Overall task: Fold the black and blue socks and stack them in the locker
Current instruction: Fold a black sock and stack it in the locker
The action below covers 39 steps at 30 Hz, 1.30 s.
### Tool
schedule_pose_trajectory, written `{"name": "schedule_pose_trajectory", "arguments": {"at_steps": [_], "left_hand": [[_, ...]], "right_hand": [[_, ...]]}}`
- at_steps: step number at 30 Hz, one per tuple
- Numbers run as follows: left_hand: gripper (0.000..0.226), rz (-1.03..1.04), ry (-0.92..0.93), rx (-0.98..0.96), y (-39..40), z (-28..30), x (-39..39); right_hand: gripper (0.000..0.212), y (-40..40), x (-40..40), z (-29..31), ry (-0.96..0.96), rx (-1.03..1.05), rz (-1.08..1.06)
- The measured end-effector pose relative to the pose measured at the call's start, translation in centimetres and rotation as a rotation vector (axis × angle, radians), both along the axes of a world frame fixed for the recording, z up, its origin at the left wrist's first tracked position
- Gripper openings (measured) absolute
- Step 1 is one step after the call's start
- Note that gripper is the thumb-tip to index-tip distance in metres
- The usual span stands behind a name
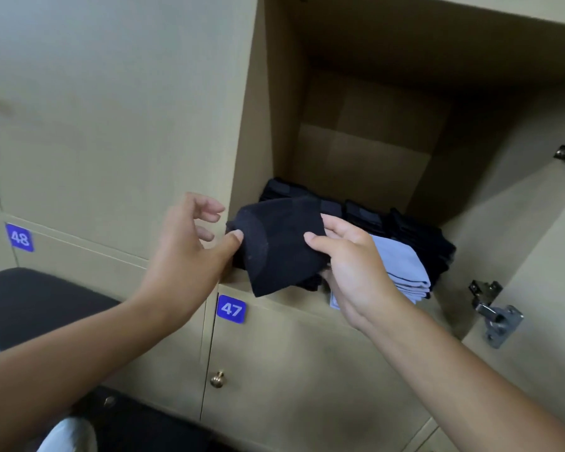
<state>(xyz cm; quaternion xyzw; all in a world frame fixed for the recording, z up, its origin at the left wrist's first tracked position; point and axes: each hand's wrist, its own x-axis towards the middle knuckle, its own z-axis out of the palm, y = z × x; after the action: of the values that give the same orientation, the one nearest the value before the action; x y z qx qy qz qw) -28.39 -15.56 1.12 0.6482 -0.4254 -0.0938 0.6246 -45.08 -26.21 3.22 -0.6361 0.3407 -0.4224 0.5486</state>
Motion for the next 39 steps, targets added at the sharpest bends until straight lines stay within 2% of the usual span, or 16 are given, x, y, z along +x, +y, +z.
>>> {"name": "schedule_pose_trajectory", "arguments": {"at_steps": [4,7,10,14,19,22,26,30,35,39], "left_hand": [[0.049,-0.204,0.187,-0.051,0.6,0.5,0.5],[0.045,-0.400,0.255,-0.059,1.1,0.7,0.7],[0.031,-0.492,0.167,-0.003,1.1,0.7,1.1],[0.032,-0.507,0.162,0.014,1.0,0.5,1.3],[0.021,-0.583,-0.051,0.126,1.7,0.9,1.8],[0.016,-0.547,-0.125,0.183,1.9,1.0,2.5],[0.007,-0.420,-0.014,0.115,1.9,1.1,3.2],[0.002,-0.384,0.095,0.062,1.9,1.2,3.2],[0.030,-0.372,0.233,-0.013,2.1,1.2,2.9],[0.046,-0.338,0.186,-0.082,2.4,1.2,2.7]], "right_hand": [[0.033,0.0,0.1,-0.2,-0.094,0.109,0.141],[0.033,0.1,0.2,-0.4,-0.124,0.123,0.212],[0.035,0.1,0.2,-0.6,-0.123,0.129,0.258],[0.038,0.1,0.1,-0.6,-0.105,0.129,0.301],[0.038,0.0,-0.3,-0.5,-0.088,0.124,0.318],[0.038,-0.2,-0.6,-0.3,-0.066,0.104,0.307],[0.039,-0.1,-0.5,-0.4,-0.060,0.101,0.271],[0.038,0.5,0.3,-0.8,-0.084,0.137,0.285],[0.035,1.4,0.5,-0.7,-0.072,0.171,0.366],[0.033,1.1,0.3,-0.1,-0.231,0.267,0.300]]}}
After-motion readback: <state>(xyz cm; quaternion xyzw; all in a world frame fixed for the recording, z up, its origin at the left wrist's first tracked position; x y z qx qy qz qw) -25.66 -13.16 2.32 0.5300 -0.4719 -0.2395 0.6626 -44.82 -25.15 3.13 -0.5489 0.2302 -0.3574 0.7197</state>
